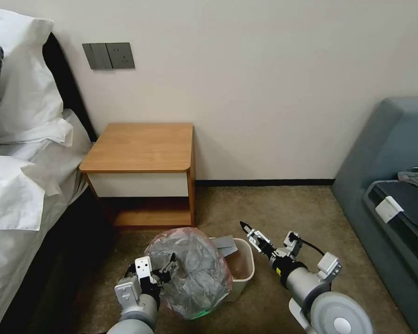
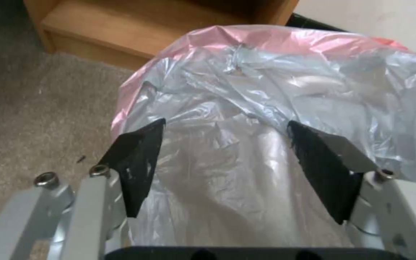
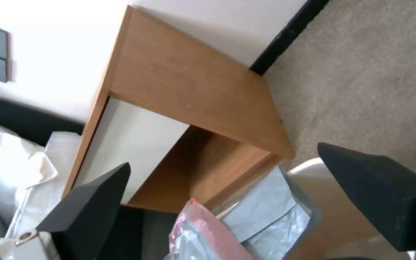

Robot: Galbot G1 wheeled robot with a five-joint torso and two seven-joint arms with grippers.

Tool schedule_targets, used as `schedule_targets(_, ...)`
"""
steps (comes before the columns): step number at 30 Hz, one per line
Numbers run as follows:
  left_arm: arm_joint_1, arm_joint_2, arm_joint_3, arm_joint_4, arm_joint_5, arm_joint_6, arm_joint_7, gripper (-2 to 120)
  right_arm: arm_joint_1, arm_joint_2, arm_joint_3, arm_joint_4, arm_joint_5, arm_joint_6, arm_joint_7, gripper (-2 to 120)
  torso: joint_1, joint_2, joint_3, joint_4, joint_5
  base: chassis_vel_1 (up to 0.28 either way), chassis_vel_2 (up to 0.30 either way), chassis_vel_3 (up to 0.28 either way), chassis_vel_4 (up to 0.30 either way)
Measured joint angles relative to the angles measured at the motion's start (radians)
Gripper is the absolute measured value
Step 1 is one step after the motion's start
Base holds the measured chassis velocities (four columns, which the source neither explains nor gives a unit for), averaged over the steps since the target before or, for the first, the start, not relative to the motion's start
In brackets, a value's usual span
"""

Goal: Pick up the garbage bag from the table and place it over the trash can.

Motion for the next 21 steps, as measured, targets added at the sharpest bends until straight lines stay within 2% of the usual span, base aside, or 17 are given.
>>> schedule_targets(12, -0.024, 0.003, 0.015, 0.007, -0.016, 0.021, 0.019, 67, -0.004, 0.004, -0.009, -0.004, -0.009, -0.004, -0.032, 100, 0.0, 0.0, 0.0, 0.0, 0.0, 0.0, 0.0, 0.0, 0.0)
schedule_targets(21, -0.039, 0.01, 0.024, 0.034, 0.028, 0.02, 0.03, 64, -0.004, 0.011, -0.01, -0.011, -0.015, -0.004, -0.031, 100, 0.0, 0.0, 0.0, 0.0, 0.0, 0.0, 0.0, 0.0, 0.0)
